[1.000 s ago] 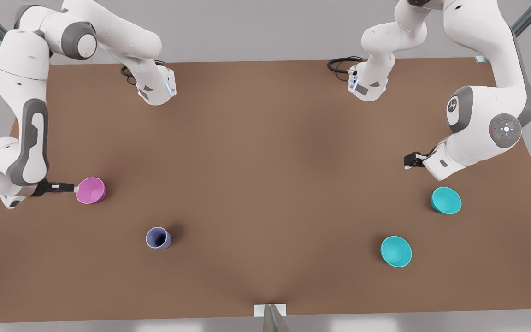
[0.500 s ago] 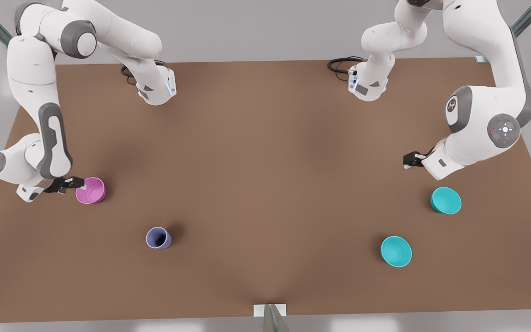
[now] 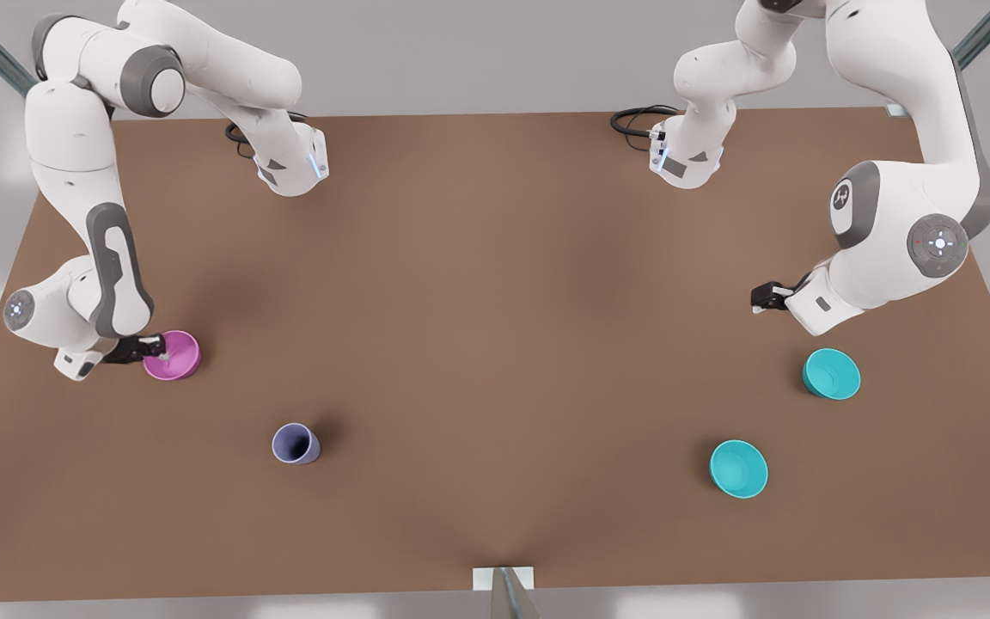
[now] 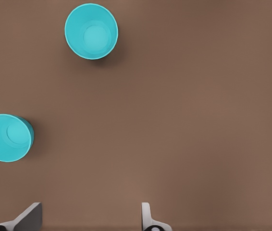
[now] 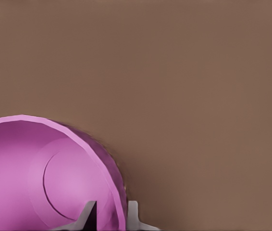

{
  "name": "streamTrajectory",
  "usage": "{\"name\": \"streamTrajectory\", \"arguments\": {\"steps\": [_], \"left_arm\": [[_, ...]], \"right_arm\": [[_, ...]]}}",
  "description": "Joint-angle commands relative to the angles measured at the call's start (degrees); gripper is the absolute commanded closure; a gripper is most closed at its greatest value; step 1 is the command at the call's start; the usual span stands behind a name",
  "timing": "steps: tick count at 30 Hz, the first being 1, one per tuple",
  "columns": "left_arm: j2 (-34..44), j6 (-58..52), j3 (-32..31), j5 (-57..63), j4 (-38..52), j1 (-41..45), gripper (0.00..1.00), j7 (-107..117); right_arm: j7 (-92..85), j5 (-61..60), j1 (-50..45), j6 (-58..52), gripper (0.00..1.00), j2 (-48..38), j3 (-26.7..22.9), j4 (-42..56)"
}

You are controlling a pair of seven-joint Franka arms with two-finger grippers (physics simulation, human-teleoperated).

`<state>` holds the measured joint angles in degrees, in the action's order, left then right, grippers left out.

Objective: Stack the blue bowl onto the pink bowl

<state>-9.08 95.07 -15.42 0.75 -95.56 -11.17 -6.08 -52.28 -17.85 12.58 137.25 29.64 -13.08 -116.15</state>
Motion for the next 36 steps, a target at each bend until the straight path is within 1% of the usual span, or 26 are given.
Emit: {"name": "streamTrajectory", "arguments": {"steps": [1, 3, 4, 5, 6, 7, 8, 10, 11, 12, 13, 15, 16, 17, 18, 19, 23, 25, 29, 30, 36], "left_arm": [[0.1, -0.1, 0.0, 0.0, 0.0, 0.0, 0.00, -0.1], [0.2, -0.9, 0.0, 0.0, 0.1, 0.0, 0.00, -0.1], [0.2, -0.9, 0.0, 0.0, 0.1, 0.0, 0.00, -0.1], [0.2, -0.9, 0.0, 0.0, 0.1, 0.0, 0.00, -0.1], [0.2, -0.9, 0.0, 0.0, 0.1, 0.0, 0.00, -0.1], [0.2, -0.9, 0.0, 0.0, 0.0, 0.1, 0.00, -0.1], [0.2, -0.9, 0.0, 0.0, 0.0, 0.1, 0.00, 0.0], [0.2, -1.3, 0.0, 0.0, 0.1, 0.0, 0.00, 0.0], [0.2, -1.5, 0.0, 0.0, 0.0, 0.0, 0.00, -0.1], [0.2, -1.5, 0.0, 0.0, 0.1, 0.0, 0.00, 0.0], [0.1, -1.4, 0.0, 0.0, 0.1, 0.0, 0.00, 0.0], [0.3, -1.5, -0.1, 0.0, 0.1, 0.1, 0.00, 0.6], [0.3, -1.5, -0.2, 0.0, 0.0, 0.3, 0.00, 1.7], [0.2, -1.4, -0.2, -0.1, 0.0, 0.2, 0.00, 2.0], [0.3, -1.4, -0.2, -0.1, 0.1, 0.1, 0.00, 2.0], [0.3, -1.4, -0.1, -0.1, 0.1, -0.3, 0.00, 2.0], [0.3, -1.4, -0.1, -0.2, 0.1, -0.4, 0.00, 2.1], [0.3, -1.4, 0.0, -0.2, -0.2, -0.3, 0.00, 2.1], [0.1, -1.4, 1.1, -0.1, -0.2, 1.5, 0.00, 2.2], [0.1, -1.3, 3.6, -0.2, 0.0, 3.6, 0.00, 2.1], [-0.3, -1.0, 4.1, -0.2, 0.0, 3.5, 0.00, 2.1]], "right_arm": [[-3.3, 0.8, -0.1, 0.3, 0.79, 0.0, 0.0, 0.2], [-4.4, 1.1, -0.2, -1.3, 0.79, -0.1, 0.1, 1.0], [-4.5, 0.9, -0.8, -6.1, 0.79, -1.2, 0.2, 2.2], [-4.2, 0.9, -2.0, -11.5, 0.79, -2.8, 0.2, 3.5], [-3.5, 0.9, -3.9, -20.8, 0.79, -4.5, 0.1, 7.2], [-1.3, 0.9, -5.0, -26.6, 0.79, -5.4, 0.0, 9.8], [2.3, 0.9, -7.0, -34.9, 0.79, -6.8, 0.2, 13.5], [16.3, -0.6, -13.8, -47.2, 0.79, -7.0, 0.5, 20.5], [32.2, -3.0, -20.0, -53.2, 0.79, -7.8, 0.5, 23.3], [46.7, -8.2, -24.6, -54.5, 0.79, -7.7, 0.6, 24.0], [62.4, -14.8, -29.9, -53.7, 0.79, -5.6, 0.5, 27.5], [76.9, -20.2, -33.4, -51.1, 0.79, 1.1, 0.5, 37.7], [81.7, -23.8, -35.9, -44.8, 0.79, 4.0, 0.6, 40.8], [88.3, -31.5, -38.4, -37.9, 0.79, 5.7, 0.6, 42.1], [90.9, -34.5, -40.2, -34.2, 0.79, 8.2, 0.6, 44.7], [92.4, -35.1, -41.9, -32.2, 0.79, 11.6, 1.4, 48.3], [93.2, -34.7, -48.7, -21.0, 0.79, 17.4, 1.3, 48.4], [93.2, -34.0, -50.8, -18.1, 0.79, 20.0, 0.9, 48.3], [92.7, -29.0, -53.5, -11.6, 0.79, 22.8, 0.9, 48.0], [92.4, -29.0, -54.0, -9.2, 0.79, 23.5, 0.9, 47.8], [92.1, -28.2, -56.2, 0.1, 0.79, 26.5, 1.2, 47.6]]}}
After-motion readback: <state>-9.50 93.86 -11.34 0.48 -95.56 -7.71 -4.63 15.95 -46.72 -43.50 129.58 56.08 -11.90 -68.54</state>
